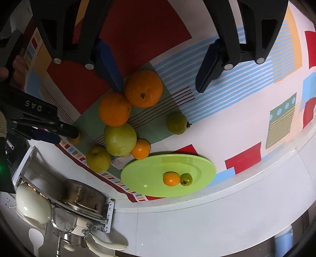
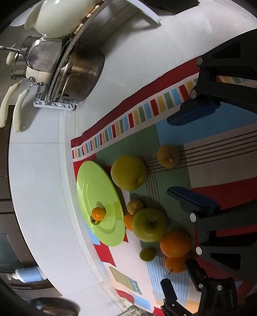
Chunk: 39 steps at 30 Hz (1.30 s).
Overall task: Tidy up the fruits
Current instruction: 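Withdraw both open tools from the plate back toward the fruit group, then grasp a large orange with the left tool while the right tool grasps a small brown fruit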
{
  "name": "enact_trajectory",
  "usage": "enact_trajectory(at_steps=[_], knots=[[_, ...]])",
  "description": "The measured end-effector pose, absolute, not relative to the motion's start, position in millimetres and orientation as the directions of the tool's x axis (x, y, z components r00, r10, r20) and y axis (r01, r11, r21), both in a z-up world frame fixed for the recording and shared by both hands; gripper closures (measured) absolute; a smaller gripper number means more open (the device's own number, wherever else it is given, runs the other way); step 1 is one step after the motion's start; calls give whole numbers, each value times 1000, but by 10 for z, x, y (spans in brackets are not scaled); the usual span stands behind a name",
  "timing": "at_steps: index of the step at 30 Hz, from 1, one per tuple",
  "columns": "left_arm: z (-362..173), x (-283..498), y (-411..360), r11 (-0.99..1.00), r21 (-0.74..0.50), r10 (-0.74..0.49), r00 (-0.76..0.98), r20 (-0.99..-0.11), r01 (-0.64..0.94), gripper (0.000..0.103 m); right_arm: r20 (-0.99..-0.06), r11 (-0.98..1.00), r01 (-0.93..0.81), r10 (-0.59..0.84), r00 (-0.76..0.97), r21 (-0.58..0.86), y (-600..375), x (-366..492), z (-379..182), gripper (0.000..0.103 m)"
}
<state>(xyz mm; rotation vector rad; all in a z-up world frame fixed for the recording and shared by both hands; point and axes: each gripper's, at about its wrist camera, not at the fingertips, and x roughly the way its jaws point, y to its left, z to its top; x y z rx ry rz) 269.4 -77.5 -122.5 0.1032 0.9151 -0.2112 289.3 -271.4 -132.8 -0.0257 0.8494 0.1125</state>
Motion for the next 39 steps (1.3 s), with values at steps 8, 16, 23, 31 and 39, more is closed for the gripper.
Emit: enact_trajectory(at_steps=[8,16,23,31,39], knots=[[-1222,2714,-829,965,-32,-184,583,-791,260,52,-766,992,-113,110,633,49,-2730,3040,-1465,60],[-1224,2726,-803,959,-69,-222,575,-788,276,62,-768,991,-127,110,631,37,-2673,3073,-1516,73],[-1222,2728,-769,956,-82,-236,577,-782,280,63,-760,988,-140,140,635,65,-2636,2944,-1429,73],[-1119,2669,-686,955,-87,-247,595,-765,285,63,-743,981,-174,179,645,86,-2493,2714,-1225,73],[-853,2571,-590,949,-94,-273,638,-720,301,63,-712,972,-215,220,667,100,-2306,2537,-973,73]])
